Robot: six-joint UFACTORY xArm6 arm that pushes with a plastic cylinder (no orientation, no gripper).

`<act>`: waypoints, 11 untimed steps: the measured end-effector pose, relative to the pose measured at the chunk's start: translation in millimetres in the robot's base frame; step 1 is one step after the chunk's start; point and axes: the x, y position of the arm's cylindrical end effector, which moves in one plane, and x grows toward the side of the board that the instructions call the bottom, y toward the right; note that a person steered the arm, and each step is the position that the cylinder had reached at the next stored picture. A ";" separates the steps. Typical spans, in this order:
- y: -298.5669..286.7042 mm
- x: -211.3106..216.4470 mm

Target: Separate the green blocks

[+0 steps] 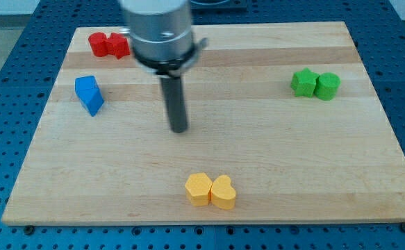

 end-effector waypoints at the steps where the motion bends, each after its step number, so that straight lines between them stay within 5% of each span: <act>1: 87.4 18.3; 4: 223.9 27.1; 5: 224.7 26.8; 8: 224.7 -70.1; 11: 270.7 -45.0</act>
